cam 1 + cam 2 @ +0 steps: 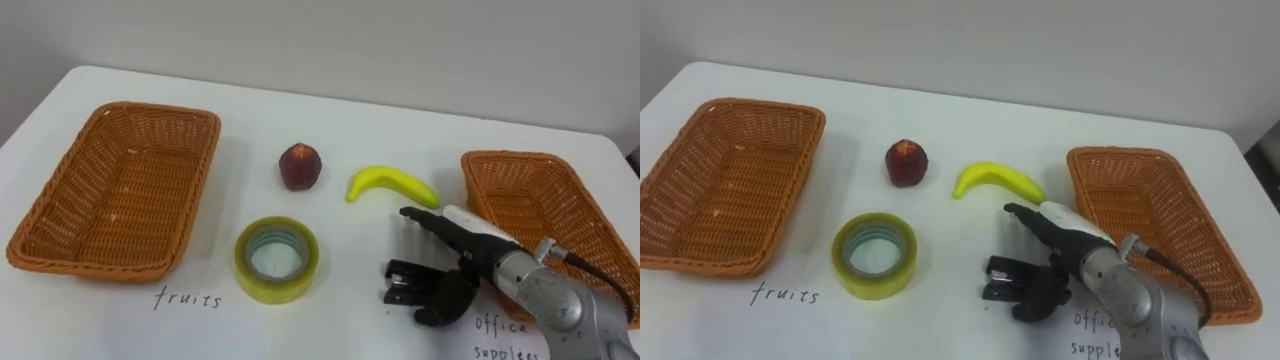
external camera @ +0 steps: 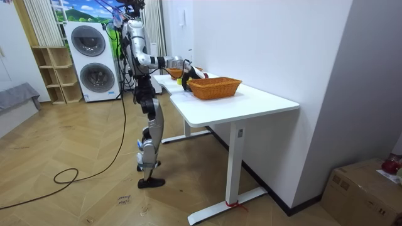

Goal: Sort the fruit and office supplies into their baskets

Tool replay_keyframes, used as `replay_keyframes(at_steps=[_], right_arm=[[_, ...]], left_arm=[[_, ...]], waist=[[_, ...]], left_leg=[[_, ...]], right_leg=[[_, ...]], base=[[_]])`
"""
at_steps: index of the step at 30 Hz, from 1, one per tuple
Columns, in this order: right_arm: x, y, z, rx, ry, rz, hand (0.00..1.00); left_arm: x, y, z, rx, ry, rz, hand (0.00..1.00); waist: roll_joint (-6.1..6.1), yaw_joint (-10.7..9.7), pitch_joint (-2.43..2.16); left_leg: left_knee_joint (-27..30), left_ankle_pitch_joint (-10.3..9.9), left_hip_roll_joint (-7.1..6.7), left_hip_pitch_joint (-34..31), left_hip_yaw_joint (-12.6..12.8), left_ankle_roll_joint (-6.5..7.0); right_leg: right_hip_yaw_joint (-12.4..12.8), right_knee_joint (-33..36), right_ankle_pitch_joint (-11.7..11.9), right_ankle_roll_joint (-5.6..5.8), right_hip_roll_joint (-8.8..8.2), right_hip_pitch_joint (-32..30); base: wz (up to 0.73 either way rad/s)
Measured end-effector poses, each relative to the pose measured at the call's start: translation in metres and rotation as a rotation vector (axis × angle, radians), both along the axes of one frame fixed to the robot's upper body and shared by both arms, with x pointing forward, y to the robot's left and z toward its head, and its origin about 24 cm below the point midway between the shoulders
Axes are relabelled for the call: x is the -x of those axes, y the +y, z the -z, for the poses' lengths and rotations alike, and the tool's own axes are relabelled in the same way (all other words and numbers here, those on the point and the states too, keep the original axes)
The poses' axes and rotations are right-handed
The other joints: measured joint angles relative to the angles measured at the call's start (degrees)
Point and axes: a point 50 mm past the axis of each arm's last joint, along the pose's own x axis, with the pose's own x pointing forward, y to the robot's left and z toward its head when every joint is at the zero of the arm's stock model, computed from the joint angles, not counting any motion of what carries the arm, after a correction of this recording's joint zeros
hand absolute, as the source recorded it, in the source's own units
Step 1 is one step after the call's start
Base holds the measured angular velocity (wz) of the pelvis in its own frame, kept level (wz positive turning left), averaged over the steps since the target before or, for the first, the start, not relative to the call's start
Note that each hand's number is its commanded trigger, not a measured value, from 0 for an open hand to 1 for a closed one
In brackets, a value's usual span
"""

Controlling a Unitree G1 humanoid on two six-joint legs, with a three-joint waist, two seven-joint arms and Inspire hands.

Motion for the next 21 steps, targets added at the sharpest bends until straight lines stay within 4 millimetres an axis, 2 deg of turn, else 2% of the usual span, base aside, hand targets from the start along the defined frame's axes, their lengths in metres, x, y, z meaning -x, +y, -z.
replay_keyframes(at_steps=[10,21], right_arm=[[0.0,0.01,-0.001,0.013,-0.01,-0.004,0.0],[0.004,0.026,-0.004,0.057,0.058,-0.103,0.0]], left_arm=[[-0.003,-0.007,0.001,-0.007,-0.009,0.014,0.0],[-0.011,-0.007,-0.002,-0.012,-0.045,0.031,0.0]], waist=[[0.17,0.0,-0.05],[-0.14,0.2,-0.24]], left_leg=[[-0.4,0.0,0.15,-0.1,0.2,0.03],[-0.3,0.1,0.05,-0.2,-0.1,0.16]], right_leg=[[-0.1,0.0,0.4,-0.05,0.16,-0.3],[-0.6,0.2,0.5,0.0,-0.01,-0.5]], base=[[-0.02],[0.01]])
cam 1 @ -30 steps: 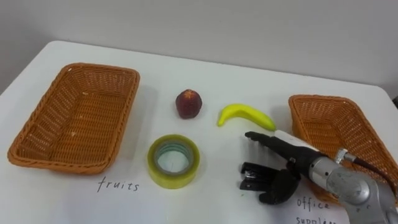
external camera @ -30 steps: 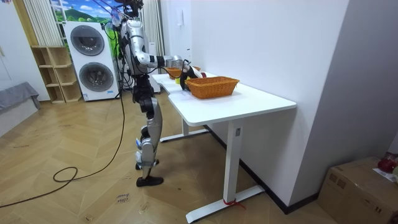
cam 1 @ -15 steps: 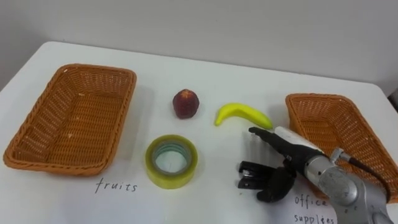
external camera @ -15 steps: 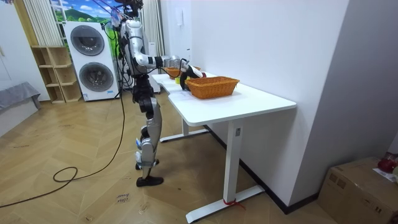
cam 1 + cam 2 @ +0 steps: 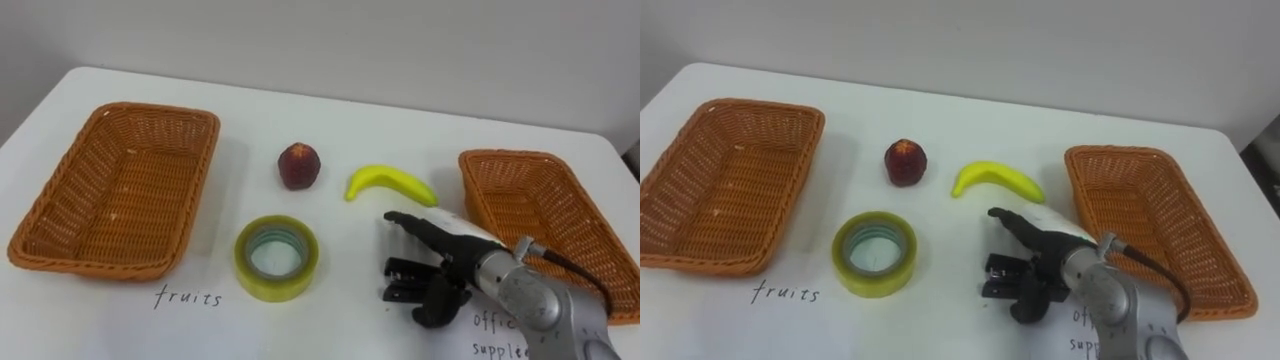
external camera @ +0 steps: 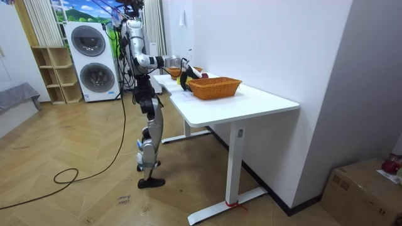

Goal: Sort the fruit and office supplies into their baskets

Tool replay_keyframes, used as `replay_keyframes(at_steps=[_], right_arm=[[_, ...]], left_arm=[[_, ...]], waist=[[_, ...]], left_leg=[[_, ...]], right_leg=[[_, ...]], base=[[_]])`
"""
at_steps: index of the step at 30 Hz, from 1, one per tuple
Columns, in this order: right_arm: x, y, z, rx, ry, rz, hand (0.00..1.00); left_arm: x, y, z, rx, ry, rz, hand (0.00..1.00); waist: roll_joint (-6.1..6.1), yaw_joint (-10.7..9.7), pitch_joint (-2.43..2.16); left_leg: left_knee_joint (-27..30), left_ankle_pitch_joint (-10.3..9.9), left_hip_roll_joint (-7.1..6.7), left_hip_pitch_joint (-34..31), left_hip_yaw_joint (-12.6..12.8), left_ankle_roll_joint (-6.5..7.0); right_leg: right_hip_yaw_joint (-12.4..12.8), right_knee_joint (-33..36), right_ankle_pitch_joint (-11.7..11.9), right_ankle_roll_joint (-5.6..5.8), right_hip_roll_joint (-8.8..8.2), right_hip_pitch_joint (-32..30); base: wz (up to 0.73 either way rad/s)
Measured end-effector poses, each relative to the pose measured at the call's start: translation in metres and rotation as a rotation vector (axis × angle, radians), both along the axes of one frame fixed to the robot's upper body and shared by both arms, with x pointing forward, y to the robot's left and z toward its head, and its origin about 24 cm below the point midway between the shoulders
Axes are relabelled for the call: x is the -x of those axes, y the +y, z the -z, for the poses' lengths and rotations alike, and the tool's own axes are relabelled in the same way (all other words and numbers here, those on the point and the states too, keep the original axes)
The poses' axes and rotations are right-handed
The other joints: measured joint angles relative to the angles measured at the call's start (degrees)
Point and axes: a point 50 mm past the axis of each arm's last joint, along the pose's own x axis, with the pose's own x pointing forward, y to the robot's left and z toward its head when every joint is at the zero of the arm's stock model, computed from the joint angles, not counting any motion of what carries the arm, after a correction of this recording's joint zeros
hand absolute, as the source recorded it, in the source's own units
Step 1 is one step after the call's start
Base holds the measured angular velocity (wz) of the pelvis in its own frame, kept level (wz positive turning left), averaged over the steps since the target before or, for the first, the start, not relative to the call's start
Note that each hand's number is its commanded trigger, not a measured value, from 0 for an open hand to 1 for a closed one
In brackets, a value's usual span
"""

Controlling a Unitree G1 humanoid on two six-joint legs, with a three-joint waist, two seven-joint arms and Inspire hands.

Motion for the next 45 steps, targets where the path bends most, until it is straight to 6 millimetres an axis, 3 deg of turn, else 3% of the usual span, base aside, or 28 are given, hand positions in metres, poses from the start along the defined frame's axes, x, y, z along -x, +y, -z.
replay_keyframes(at_steps=[18,19,21,45], right_arm=[[0.0042,0.0002,0.0035,0.03,0.084,-0.009,0.0],[0.0042,0.0001,0.0036,0.031,0.084,-0.008,0.4],[0.0054,-0.0002,0.0051,0.035,0.093,-0.001,1.0],[-0.0039,0.0035,0.0043,0.093,-0.045,0.056,1.0]], left_arm=[[0.0011,0.0003,-0.0004,-0.023,0.012,0.038,0.0],[0.0008,0.0002,-0.0005,-0.023,0.011,0.038,0.0],[-0.0012,0.0002,-0.0012,-0.024,0.003,0.04,0.0],[-0.0016,0.0014,-0.0018,-0.034,0.005,0.036,0.0]], waist=[[-0.02,1.4,-0.01],[-0.02,1.4,-0.02],[-0.02,1.4,-0.02],[0.04,2.0,-0.04]], left_leg=[[0.3,0.1,0.1,0.1,0.1,-0.03],[0.3,0.1,0.1,0.1,0.1,-0.03],[0.3,0.2,0.09,0.1,0.1,-0.02],[0.3,0.2,0.03,0.0,-0.1,0.03]], right_leg=[[0.5,0.0,0.2,-0.17,0.14,0.2],[0.5,0.0,0.2,-0.17,0.14,0.2],[0.6,0.0,0.3,-0.16,0.15,0.2],[0.1,-0.2,0.4,-0.12,0.11,0.3]], base=[[-0.01],[0.0],[0.0],[0.0]])
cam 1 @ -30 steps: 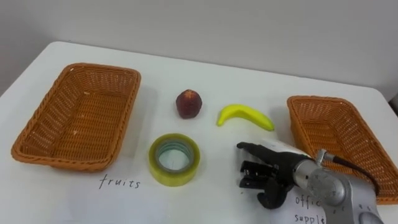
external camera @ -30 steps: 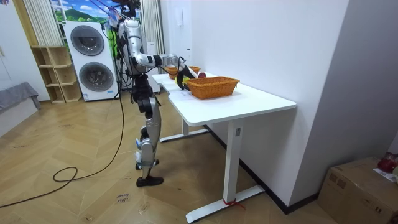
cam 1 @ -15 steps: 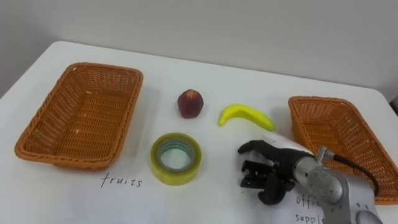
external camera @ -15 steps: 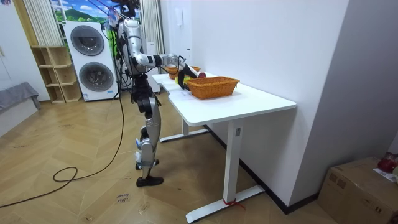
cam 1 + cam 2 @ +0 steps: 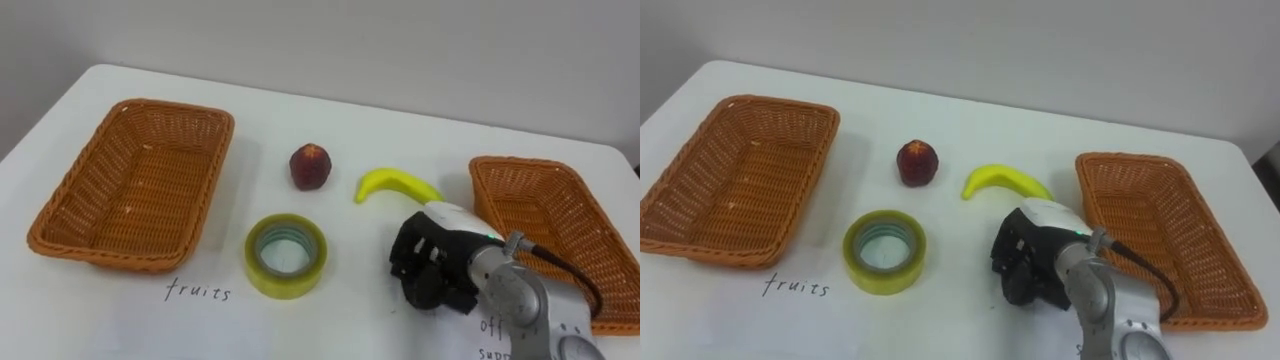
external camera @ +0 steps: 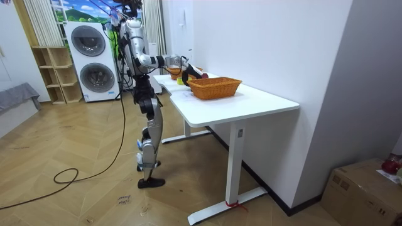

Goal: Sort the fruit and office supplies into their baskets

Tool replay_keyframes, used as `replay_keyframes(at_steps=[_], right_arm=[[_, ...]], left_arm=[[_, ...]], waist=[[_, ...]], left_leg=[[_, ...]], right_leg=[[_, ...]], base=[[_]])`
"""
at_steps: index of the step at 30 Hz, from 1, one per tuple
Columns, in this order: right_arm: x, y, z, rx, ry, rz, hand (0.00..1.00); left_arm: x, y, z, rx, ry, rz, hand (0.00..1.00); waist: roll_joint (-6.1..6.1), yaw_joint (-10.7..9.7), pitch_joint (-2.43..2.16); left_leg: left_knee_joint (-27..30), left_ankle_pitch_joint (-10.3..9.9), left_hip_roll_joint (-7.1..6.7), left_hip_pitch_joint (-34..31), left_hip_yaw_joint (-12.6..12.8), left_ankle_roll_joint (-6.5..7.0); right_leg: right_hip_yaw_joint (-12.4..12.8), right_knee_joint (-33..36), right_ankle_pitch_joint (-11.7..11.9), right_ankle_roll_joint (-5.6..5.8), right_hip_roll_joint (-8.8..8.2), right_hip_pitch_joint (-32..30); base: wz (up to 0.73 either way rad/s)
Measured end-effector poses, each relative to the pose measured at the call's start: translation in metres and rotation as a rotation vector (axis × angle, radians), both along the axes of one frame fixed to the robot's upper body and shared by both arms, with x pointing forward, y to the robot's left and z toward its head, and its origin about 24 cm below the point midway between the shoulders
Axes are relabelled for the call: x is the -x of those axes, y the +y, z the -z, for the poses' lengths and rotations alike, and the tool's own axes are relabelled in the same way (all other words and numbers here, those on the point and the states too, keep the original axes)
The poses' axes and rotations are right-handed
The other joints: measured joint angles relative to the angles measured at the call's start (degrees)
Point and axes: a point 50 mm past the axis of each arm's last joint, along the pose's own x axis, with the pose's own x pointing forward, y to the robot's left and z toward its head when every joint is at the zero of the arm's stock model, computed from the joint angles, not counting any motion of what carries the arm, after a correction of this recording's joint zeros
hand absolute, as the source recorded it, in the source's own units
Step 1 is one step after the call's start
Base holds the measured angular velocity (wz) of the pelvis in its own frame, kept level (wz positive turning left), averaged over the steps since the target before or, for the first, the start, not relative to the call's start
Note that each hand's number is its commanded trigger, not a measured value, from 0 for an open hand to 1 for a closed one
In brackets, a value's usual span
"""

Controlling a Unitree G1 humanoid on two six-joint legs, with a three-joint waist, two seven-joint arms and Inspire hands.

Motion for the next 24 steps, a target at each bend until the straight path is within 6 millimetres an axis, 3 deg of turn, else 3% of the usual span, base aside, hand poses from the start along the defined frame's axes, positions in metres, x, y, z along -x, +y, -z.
replay_keyframes(at_steps=[11,17,24], right_arm=[[-0.0014,0.0018,0.002,-0.001,-0.013,0.003,1.0],[-0.0012,0.0024,0.002,-0.038,-0.037,0.009,1.0],[-0.0002,0.006,-0.0014,-0.115,-0.066,-0.006,1.0]], left_arm=[[0.0003,-0.0011,0.0003,-0.016,0.007,0.015,0.0],[-0.0019,-0.0013,-0.0003,-0.024,-0.013,0.014,0.0],[-0.0045,-0.0065,0.0,-0.023,-0.049,0.014,0.0]], waist=[[0.16,0.2,-0.02],[0.19,-0.7,0.0],[1.04,-1.7,0.53]], left_leg=[[-0.1,0.0,-0.07,-0.8,-0.9,0.0],[0.3,0.0,-0.14,-0.8,-0.7,0.01],[-0.2,0.1,-0.16,-0.7,-0.3,0.05]], right_leg=[[-0.8,0.0,0.0,0.0,-0.02,-0.4],[-0.8,0.0,0.0,0.0,-0.09,-0.5],[0.6,-0.1,0.0,0.0,-0.06,-0.6]], base=[[0.04],[-0.02],[-0.04]])
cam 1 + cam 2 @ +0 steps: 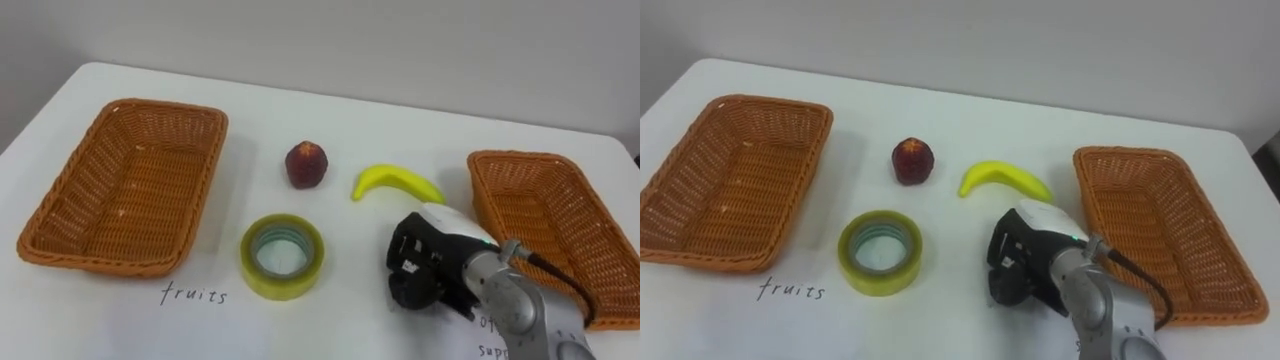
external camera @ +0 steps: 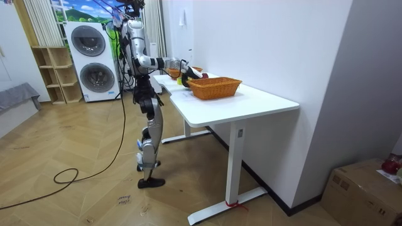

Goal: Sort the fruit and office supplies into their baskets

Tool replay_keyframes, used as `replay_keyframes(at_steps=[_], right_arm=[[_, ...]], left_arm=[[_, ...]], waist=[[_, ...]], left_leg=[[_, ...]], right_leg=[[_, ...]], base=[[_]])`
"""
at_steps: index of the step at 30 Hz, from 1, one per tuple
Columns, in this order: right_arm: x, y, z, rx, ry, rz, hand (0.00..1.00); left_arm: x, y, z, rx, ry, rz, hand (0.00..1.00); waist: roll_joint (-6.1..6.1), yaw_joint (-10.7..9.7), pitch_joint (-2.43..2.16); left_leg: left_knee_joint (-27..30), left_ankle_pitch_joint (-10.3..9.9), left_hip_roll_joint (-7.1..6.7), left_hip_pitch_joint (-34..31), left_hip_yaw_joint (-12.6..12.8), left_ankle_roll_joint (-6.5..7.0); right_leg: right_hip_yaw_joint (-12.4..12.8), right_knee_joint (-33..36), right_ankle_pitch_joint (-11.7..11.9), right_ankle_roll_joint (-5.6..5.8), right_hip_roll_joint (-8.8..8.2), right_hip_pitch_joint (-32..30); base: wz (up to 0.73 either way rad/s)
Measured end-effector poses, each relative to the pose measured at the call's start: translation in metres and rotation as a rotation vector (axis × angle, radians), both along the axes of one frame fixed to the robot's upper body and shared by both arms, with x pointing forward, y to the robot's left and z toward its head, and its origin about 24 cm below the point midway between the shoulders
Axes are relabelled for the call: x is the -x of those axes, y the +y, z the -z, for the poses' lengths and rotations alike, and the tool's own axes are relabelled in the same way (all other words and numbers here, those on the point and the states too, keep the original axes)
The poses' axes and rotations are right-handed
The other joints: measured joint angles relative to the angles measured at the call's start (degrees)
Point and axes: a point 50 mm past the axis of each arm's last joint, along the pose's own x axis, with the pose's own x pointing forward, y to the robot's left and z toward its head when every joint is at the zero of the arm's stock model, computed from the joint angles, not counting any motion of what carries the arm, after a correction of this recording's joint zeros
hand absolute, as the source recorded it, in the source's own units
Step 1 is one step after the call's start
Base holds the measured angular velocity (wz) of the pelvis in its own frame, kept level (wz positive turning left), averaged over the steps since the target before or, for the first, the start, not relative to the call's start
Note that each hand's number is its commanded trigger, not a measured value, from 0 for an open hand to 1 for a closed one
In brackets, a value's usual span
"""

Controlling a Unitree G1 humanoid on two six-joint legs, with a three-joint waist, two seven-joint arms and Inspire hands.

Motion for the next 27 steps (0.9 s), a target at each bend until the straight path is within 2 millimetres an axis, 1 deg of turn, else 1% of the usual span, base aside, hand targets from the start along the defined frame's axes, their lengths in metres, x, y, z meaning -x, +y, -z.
replay_keyframes(at_steps=[2,4,9,11,13,15,20,22,27], right_arm=[[0.002,0.003,-0.002,-0.044,0.0,-0.013,1.0],[0.004,0.006,-0.004,-0.084,-0.006,-0.03,1.0],[0.005,0.011,-0.017,-0.129,-0.067,-0.068,1.0],[0.003,0.008,-0.021,-0.132,-0.114,-0.066,1.0],[0.001,0.004,-0.025,-0.14,-0.151,-0.051,1.0],[-0.003,0.0,-0.033,-0.144,-0.216,-0.038,1.0],[-0.007,-0.004,-0.047,-0.15,-0.328,-0.018,1.0],[-0.007,-0.005,-0.051,-0.178,-0.358,-0.006,1.0],[-0.009,-0.017,-0.059,-0.243,-0.434,0.071,1.0]], left_arm=[[0.0,-0.002,0.001,0.007,-0.004,-0.001,0.0],[0.002,-0.003,0.001,0.01,-0.005,-0.001,0.0],[0.01,-0.002,0.002,-0.001,0.003,-0.009,0.0],[0.014,-0.003,0.003,0.007,-0.001,-0.023,0.0],[0.017,-0.003,0.003,0.011,-0.006,-0.034,0.0],[0.018,-0.002,0.003,0.014,-0.009,-0.034,0.0],[0.023,-0.001,0.006,0.022,0.013,-0.038,0.0],[0.027,-0.001,0.007,0.028,0.031,-0.045,0.0],[0.033,0.001,0.009,0.04,0.062,-0.074,0.0]], waist=[[0.32,-0.3,0.11],[0.57,-0.4,0.1],[0.51,-0.6,0.01],[0.35,-0.5,0.04],[0.06,-0.5,0.08],[-0.33,-0.3,0.24],[-0.31,-0.4,0.24],[-0.28,-0.6,0.24],[-0.09,-0.7,0.32]], left_leg=[[-0.2,0.1,0.0,0.0,0.0,0.05],[-0.4,0.2,-0.03,0.0,0.0,0.04],[-0.4,0.4,-0.07,0.2,0.0,0.04],[-0.5,0.4,-0.17,0.7,-0.1,0.09],[-0.5,0.4,-0.2,1.1,-0.2,0.1],[-0.5,0.4,-0.26,1.1,-0.2,0.11],[-0.8,0.4,-0.18,1.0,-0.2,0.12],[-0.8,0.4,-0.15,1.0,-0.2,0.11],[-0.8,0.4,-0.18,0.8,0.0,0.11]], right_leg=[[0.0,0.0,0.0,0.0,-0.01,-0.1],[0.0,0.1,0.0,0.0,-0.03,-0.3],[0.2,0.1,0.0,0.0,-0.05,-0.4],[0.9,0.0,0.0,0.01,-0.09,0.1],[0.9,0.0,0.0,0.02,-0.1,0.5],[1.3,-0.1,0.0,0.03,-0.06,0.5],[1.4,0.0,0.0,0.09,0.03,0.5],[1.4,0.0,0.0,0.09,0.07,0.5],[1.3,0.0,0.0,0.09,0.02,0.4]], base=[[0.0],[0.0],[0.0],[0.0],[0.0],[0.0],[-0.01],[0.0],[0.0]])
